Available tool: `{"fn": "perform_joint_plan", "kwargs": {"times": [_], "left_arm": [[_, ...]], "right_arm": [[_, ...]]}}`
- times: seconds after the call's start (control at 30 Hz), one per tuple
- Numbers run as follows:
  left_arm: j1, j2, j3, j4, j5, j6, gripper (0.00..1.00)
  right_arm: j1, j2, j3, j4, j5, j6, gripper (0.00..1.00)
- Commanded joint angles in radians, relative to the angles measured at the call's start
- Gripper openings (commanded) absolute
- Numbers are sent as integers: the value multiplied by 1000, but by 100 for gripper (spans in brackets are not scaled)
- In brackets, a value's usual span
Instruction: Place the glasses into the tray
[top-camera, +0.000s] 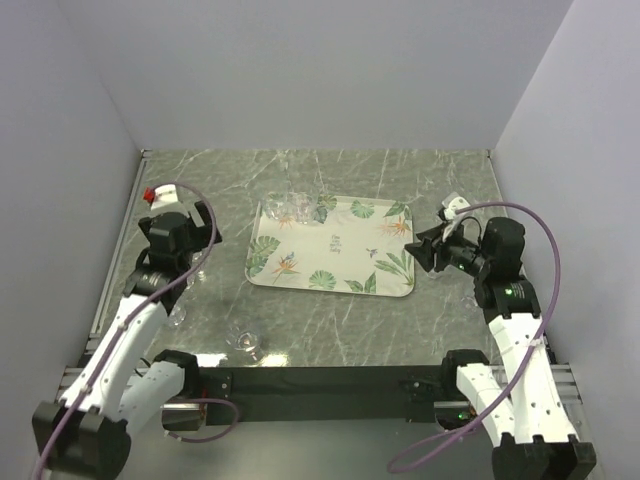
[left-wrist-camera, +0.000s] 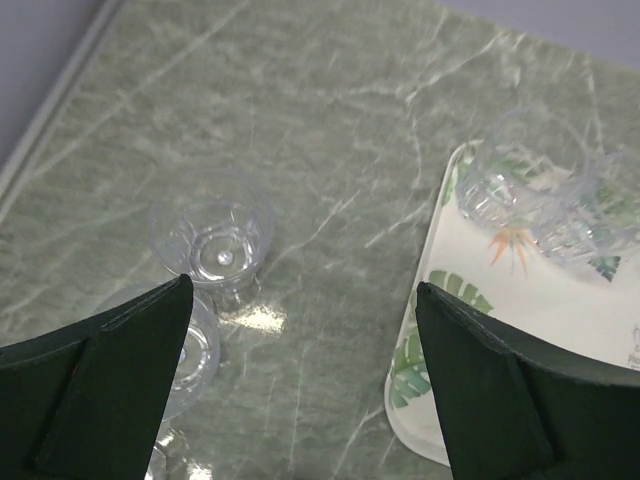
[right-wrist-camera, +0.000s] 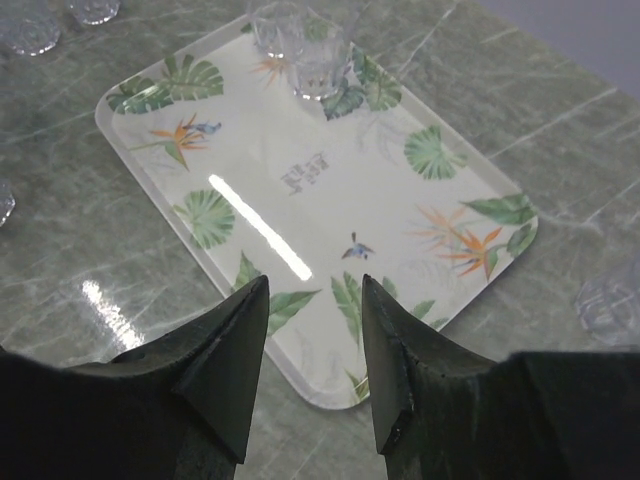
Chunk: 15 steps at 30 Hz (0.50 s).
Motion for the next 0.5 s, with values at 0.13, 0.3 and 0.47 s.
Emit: {"fn": "perform_joint_plan", "kwargs": {"times": [0.13,0.3,0.47], "left_arm": [[249,217,133,-32,307,-79,95],[283,418,253,-85,364,-76,89],[283,548,360,-140,367,-70,81]], "right_arm": [[-130,-43,-45,75,-143,56,50],[-146,-44,-42,75,-145,61,50],[-149,-50,-42,71,-139,56,50]]}}
